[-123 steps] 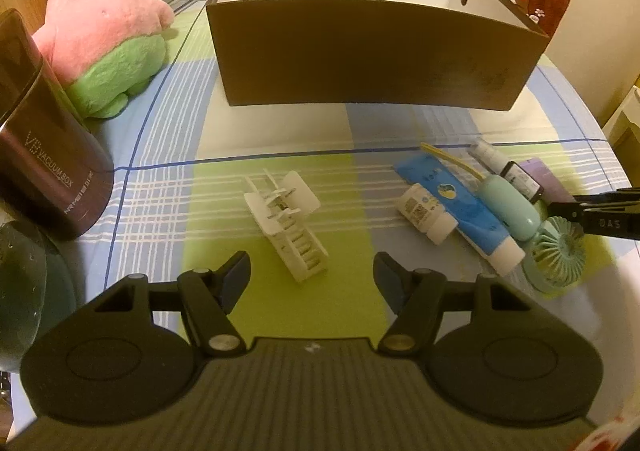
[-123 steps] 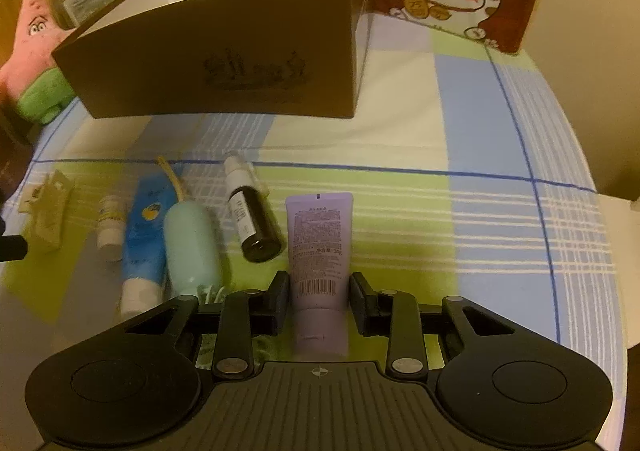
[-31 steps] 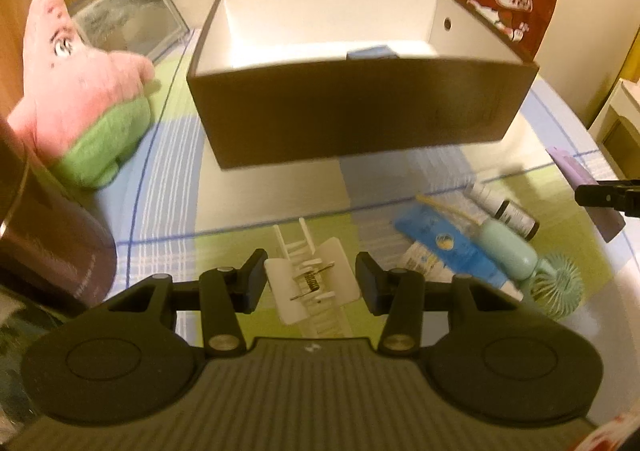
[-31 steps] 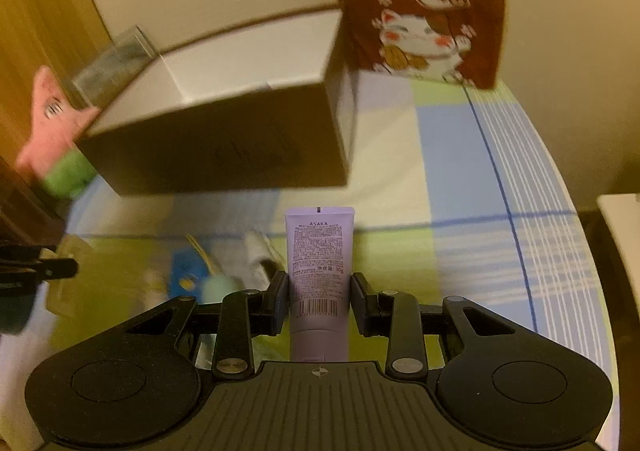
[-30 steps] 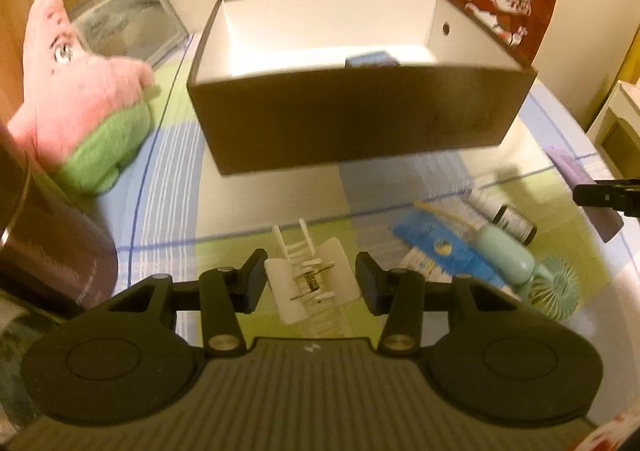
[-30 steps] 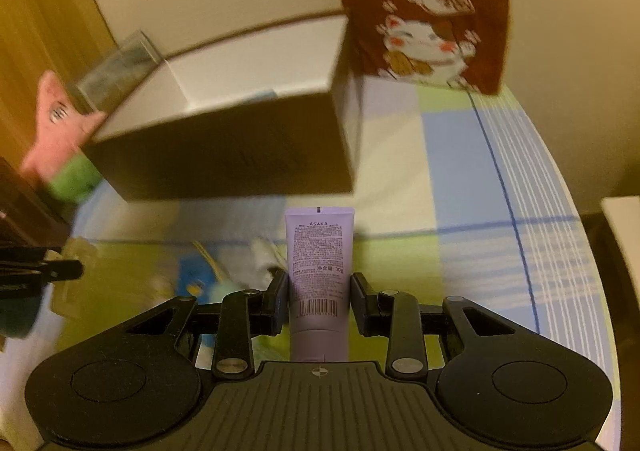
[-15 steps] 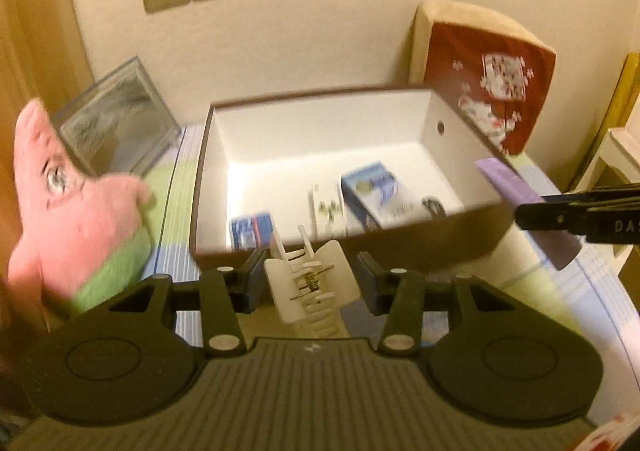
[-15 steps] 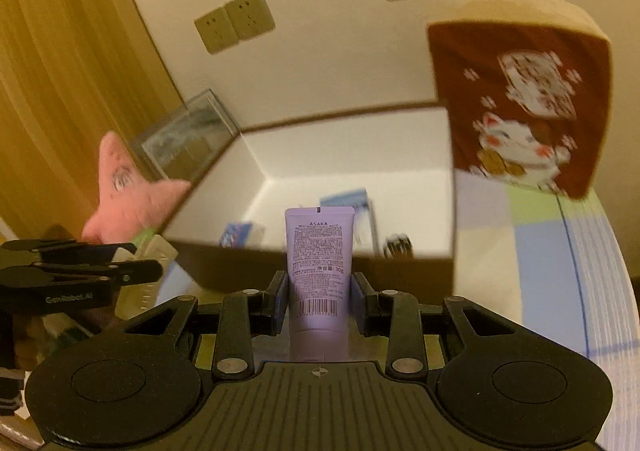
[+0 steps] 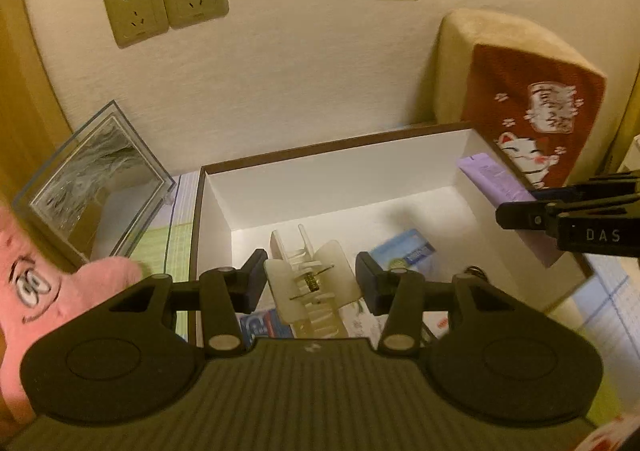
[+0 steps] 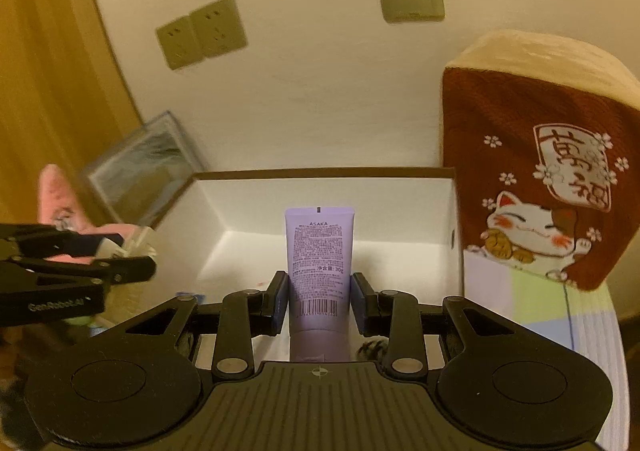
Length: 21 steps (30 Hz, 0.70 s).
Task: Organize rigid objects
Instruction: 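Open both tools to drop the clip rack and purple tube into the box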
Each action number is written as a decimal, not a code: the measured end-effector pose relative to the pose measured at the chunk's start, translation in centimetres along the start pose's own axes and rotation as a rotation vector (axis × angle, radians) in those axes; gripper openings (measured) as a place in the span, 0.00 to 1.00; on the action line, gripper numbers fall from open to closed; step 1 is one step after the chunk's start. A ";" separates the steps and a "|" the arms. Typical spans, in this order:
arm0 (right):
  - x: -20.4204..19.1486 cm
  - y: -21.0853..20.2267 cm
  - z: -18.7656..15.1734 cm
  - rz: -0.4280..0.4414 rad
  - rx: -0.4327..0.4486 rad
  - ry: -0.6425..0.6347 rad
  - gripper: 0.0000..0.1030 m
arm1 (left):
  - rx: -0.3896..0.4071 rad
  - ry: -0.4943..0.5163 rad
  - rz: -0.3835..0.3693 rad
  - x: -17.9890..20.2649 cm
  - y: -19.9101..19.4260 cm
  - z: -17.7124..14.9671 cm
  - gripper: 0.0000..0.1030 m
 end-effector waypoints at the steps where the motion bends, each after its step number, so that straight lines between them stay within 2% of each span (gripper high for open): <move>1: 0.2 0.6 0.1 -0.010 -0.010 -0.004 0.32 | -0.004 0.000 0.004 -0.1 0.6 0.1 0.44; 11: 1.6 5.8 0.4 -0.078 -0.099 -0.030 0.32 | -0.094 0.017 0.029 -1.0 6.8 0.6 0.44; 17: 1.7 7.3 0.4 -0.093 -0.123 -0.044 0.32 | -0.132 0.018 0.048 -1.5 9.5 0.5 0.44; 21: 1.7 7.7 0.5 -0.094 -0.126 -0.045 0.32 | -0.141 0.002 0.033 -1.9 10.4 0.5 0.46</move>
Point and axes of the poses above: each gripper's, at about its wrist camera, not at the fingertips, and y roughly the way its jaws point, x to its right, z to its top, the point moved 7 cm from there along y, roughly the way its jaws point, and after that the axes turned 1 degree about -z, right-handed, at the moved point
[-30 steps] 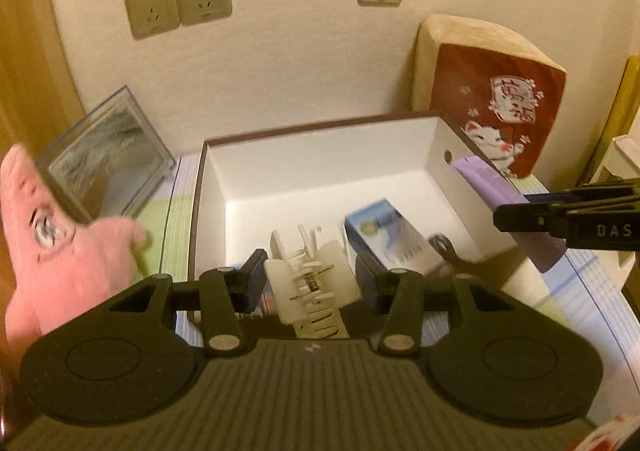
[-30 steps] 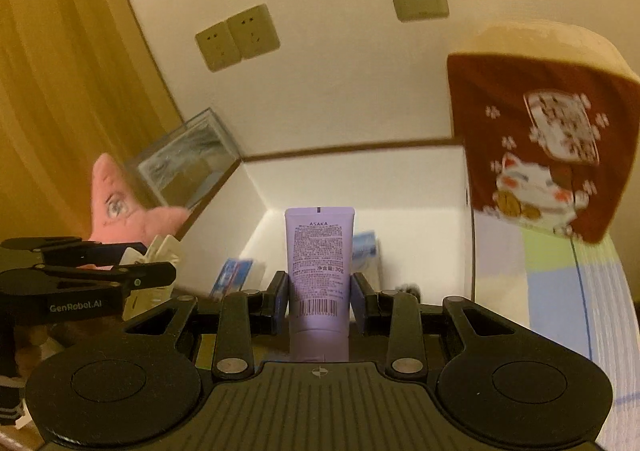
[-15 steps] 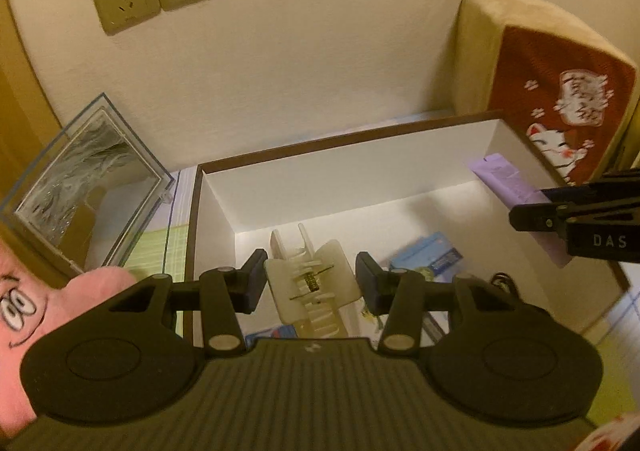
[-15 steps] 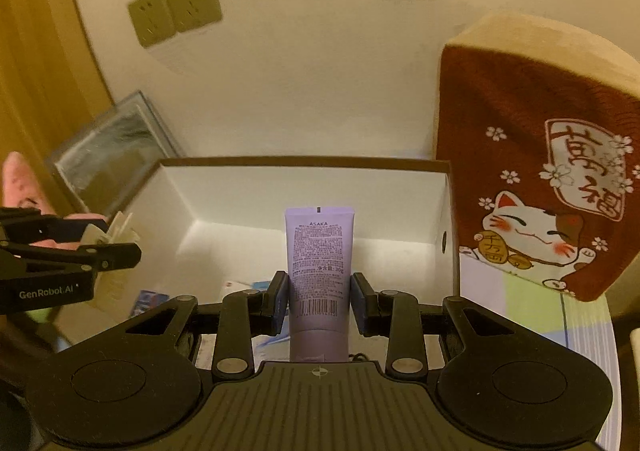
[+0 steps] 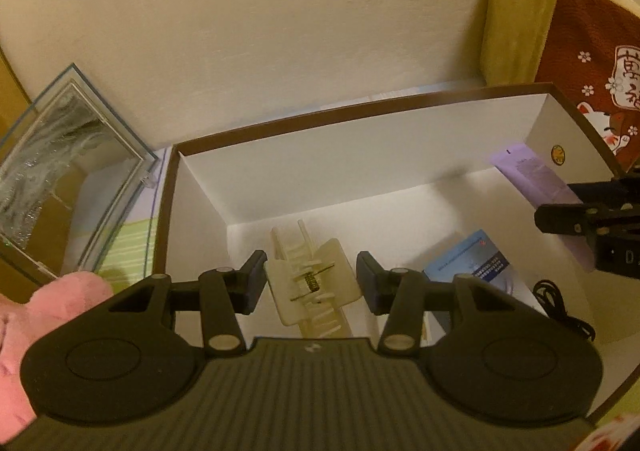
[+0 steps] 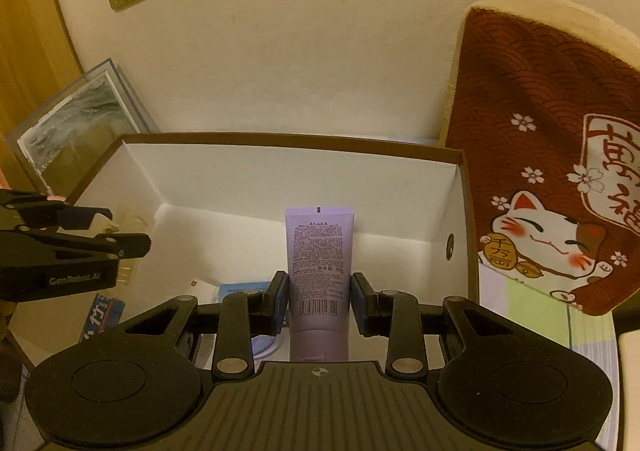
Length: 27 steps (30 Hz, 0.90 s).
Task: Organize rigid objects
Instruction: 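Open both tools to drop the clip rack and purple tube into the box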
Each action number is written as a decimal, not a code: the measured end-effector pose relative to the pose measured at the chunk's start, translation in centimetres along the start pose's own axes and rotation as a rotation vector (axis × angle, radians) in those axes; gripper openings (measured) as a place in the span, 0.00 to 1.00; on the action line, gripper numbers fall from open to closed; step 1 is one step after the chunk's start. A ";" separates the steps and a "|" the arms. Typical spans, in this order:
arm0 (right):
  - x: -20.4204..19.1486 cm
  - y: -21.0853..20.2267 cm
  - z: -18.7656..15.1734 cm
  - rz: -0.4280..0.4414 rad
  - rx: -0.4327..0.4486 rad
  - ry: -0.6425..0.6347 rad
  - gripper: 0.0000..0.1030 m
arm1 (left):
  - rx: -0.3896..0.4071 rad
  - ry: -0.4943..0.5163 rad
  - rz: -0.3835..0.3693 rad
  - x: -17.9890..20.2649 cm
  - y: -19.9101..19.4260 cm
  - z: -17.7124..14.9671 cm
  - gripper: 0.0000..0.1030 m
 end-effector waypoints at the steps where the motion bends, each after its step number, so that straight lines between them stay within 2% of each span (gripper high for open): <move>1: 0.0 0.1 0.0 -0.002 0.000 -0.002 0.32 | 0.003 0.000 0.001 -0.1 0.0 0.0 0.51; 2: 0.1 0.1 0.1 -0.004 -0.001 -0.003 0.32 | 0.011 0.001 0.003 -0.2 0.0 0.1 0.58; 4: 0.2 0.2 0.1 -0.005 -0.003 0.001 0.32 | 0.025 0.001 0.011 -0.4 -0.2 0.4 0.61; 9: 0.0 0.5 0.3 0.002 -0.001 -0.002 0.33 | 0.026 -0.005 0.002 -0.5 -0.4 0.8 0.61; 13: 0.2 0.2 0.7 0.012 0.042 0.019 0.34 | 0.033 0.007 0.007 -0.3 -1.0 0.5 0.61; 17: 0.7 -0.6 0.6 0.022 0.068 0.037 0.45 | 0.041 0.016 0.007 -0.2 -1.8 0.2 0.61; 27: 1.2 -4.2 -1.0 0.066 0.109 0.083 0.57 | 0.041 0.016 0.007 0.2 -5.1 -1.5 0.61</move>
Point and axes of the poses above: each gripper's, at about its wrist camera, not at the fingertips, and y roughly the way its jaws point, x to its right, z to its top, the point moved 7 cm from there along y, roughly the way its jaws point, and after that the axes turned 1 degree about -z, right-handed, at the moved point
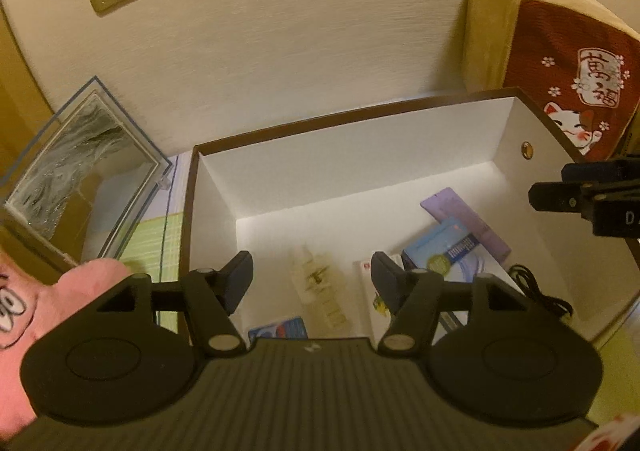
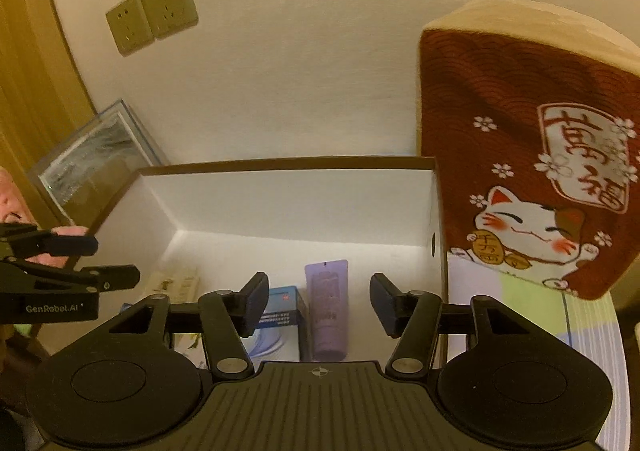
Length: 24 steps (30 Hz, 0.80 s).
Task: Organize rigid objects
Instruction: 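Open both tools to drop the clip rack and purple tube into the box, then withdraw both tools from the brown box back over the table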
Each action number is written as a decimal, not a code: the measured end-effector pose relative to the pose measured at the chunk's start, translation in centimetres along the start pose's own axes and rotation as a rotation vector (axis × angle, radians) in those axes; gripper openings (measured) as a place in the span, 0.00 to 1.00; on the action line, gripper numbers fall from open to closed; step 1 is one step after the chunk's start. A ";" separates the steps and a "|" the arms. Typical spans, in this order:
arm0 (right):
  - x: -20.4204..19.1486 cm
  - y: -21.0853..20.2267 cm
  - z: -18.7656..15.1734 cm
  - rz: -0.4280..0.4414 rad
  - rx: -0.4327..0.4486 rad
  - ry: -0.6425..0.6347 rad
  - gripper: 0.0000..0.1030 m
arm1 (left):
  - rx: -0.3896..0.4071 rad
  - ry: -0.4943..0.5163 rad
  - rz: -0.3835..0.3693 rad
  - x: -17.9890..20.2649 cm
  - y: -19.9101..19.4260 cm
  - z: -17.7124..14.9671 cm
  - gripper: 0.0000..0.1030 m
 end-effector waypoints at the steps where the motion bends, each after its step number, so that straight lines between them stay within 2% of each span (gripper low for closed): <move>1: 0.0 -0.4 -0.1 0.004 0.007 0.000 0.57 | 0.003 -0.004 0.001 0.1 -0.5 -0.2 0.61; 6: -0.4 -3.2 -0.8 0.009 0.048 -0.003 0.59 | 0.013 -0.022 -0.001 0.6 -3.1 -1.2 0.61; 14: -0.3 -7.8 -2.5 0.033 0.084 0.069 0.61 | 0.011 -0.053 -0.026 1.7 -7.2 -3.7 0.61; 24: -0.8 -12.6 -6.2 0.045 0.081 0.115 0.62 | 0.020 -0.083 -0.035 3.1 -11.8 -7.4 0.61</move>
Point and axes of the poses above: each gripper's, at about its wrist camera, not at the fingertips, and y roughly the way its jaws point, x to its right, z to its top, the point moved 7 cm from there along y, roughly the way its jaws point, and after that the axes turned 1 degree about -z, right-handed, at the moved point
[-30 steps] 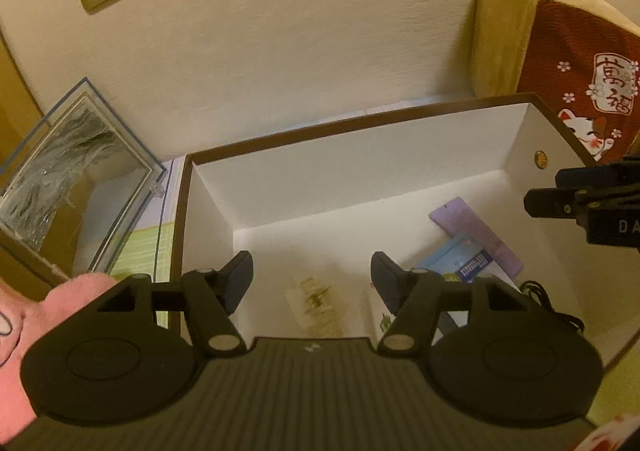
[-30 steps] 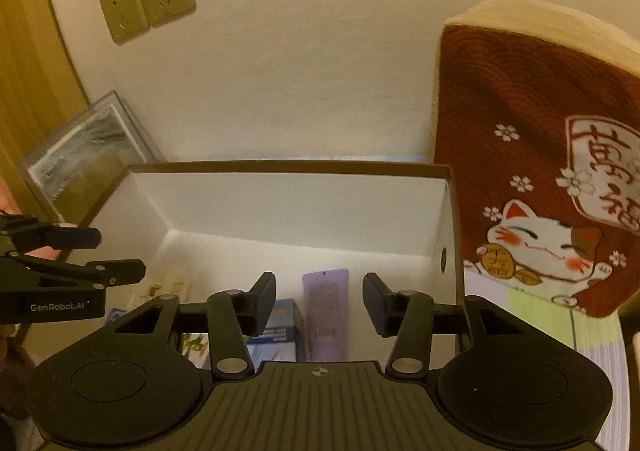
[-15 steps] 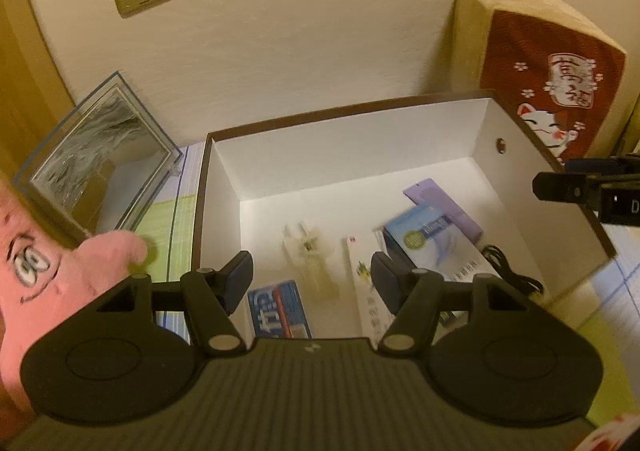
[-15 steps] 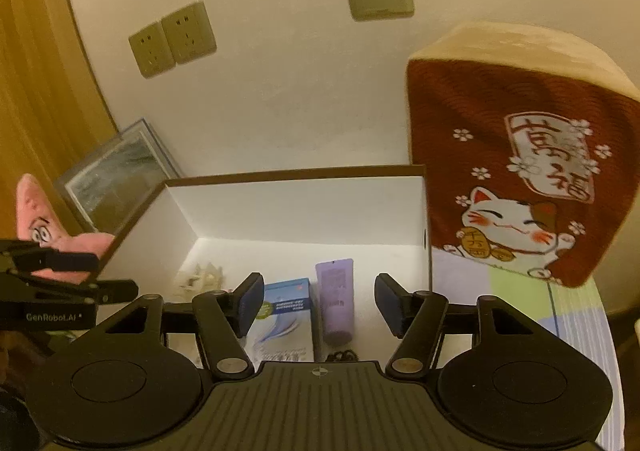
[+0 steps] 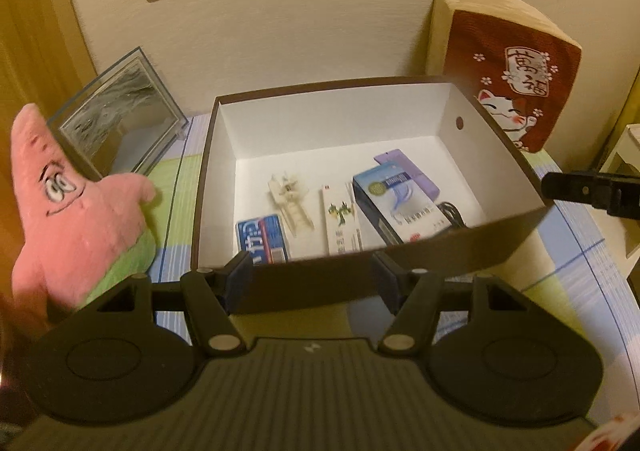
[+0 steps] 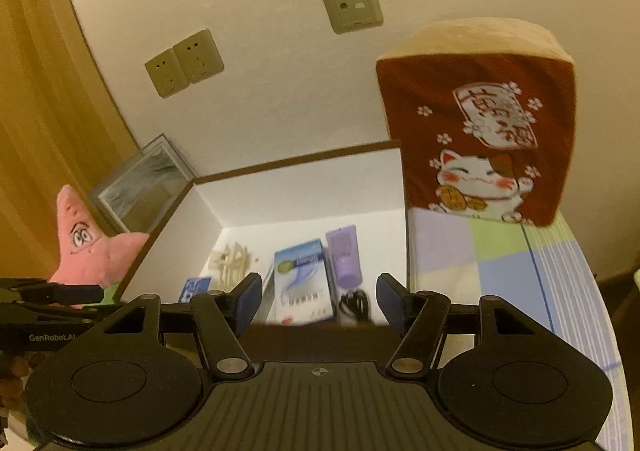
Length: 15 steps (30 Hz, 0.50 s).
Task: Organize rigid objects
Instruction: 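Withdraw both tools from the brown box back over the table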
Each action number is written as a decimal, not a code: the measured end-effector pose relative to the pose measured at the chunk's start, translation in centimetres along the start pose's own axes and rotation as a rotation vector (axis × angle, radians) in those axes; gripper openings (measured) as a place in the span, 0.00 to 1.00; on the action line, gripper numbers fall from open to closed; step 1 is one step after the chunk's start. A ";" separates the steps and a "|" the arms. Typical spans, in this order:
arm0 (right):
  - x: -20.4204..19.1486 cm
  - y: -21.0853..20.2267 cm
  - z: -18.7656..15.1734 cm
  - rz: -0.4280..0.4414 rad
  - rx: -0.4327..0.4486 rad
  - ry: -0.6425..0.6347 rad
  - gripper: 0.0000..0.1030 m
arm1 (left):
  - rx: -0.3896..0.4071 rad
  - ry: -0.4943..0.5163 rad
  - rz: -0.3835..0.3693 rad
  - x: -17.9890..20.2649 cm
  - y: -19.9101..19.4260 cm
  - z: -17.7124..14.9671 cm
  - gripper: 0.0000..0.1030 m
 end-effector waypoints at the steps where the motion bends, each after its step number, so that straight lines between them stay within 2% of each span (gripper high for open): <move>1: 0.0 -0.4 -0.4 0.001 0.000 0.007 0.62 | 0.001 -0.004 -0.003 0.1 -0.3 -0.3 0.61; 15: 0.5 -5.7 -6.2 -0.030 -0.040 0.050 0.62 | -0.027 -0.045 -0.046 2.1 -3.8 -7.3 0.61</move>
Point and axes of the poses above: each gripper's, at about its wrist camera, not at the fingertips, and y roughly the way its jaws point, x to its right, z to its top, the point moved 7 cm from there along y, roughly the way its jaws point, and after that the axes turned 1 degree about -z, right-handed, at the moved point
